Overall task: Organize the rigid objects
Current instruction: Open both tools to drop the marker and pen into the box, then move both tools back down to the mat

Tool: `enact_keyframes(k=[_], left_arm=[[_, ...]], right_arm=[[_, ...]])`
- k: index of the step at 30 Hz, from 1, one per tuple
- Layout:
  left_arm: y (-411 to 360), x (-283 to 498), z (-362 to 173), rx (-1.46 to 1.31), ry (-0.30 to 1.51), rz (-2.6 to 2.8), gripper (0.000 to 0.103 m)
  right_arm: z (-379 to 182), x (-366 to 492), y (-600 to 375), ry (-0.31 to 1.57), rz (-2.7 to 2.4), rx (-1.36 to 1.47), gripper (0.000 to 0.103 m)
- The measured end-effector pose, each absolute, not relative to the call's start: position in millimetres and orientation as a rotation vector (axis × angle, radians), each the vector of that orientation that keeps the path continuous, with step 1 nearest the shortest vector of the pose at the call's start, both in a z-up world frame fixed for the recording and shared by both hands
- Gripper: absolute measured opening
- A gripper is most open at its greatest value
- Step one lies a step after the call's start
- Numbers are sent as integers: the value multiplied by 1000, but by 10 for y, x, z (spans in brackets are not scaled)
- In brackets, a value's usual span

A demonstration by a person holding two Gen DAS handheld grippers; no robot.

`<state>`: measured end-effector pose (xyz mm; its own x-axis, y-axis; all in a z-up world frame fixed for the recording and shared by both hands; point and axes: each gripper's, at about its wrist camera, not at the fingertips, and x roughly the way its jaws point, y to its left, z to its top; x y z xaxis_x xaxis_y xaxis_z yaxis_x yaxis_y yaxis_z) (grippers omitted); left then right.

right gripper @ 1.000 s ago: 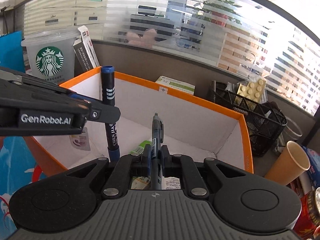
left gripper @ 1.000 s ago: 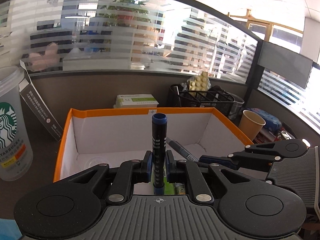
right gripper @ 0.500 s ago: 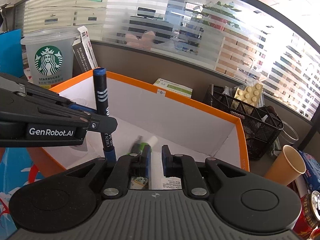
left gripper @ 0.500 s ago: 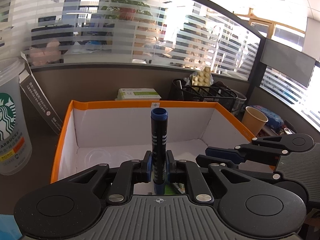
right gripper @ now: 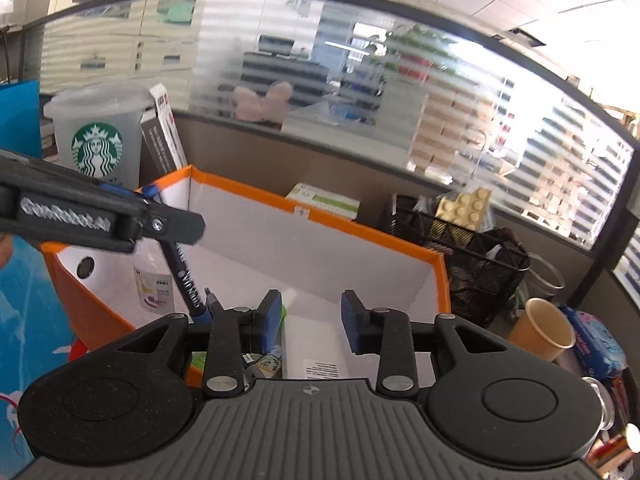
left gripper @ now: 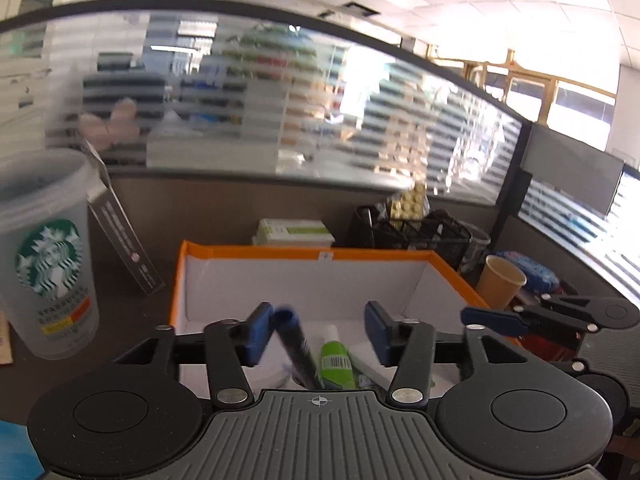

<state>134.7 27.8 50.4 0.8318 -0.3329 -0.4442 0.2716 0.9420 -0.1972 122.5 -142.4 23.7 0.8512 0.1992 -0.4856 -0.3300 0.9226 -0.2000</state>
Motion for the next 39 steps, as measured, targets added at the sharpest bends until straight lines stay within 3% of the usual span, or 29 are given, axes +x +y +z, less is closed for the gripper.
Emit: enact_keyframes(k=[3, 10, 12, 18, 26, 33, 39], left_arm=[[375, 1241, 642, -124, 442, -284, 63], [646, 1039, 761, -156, 409, -235, 63], [677, 940, 746, -148, 411, -243, 73], [648, 604, 555, -81, 419, -338, 90], [368, 426, 6, 79, 538, -497, 92], [358, 543, -255, 105, 616, -481, 92], [340, 628, -304, 127, 637, -487, 92]], right_arm=[[314, 1109, -1472, 456, 270, -274, 36], [392, 804, -1572, 427, 242, -247, 38], [384, 700, -1599, 423, 236, -241, 38], [264, 320, -1700, 426, 262, -204, 48], [-354, 283, -1637, 562, 337, -144, 53], [-589, 433, -1505, 591, 400, -116, 77], [-590, 618, -1510, 578, 474, -126, 81]])
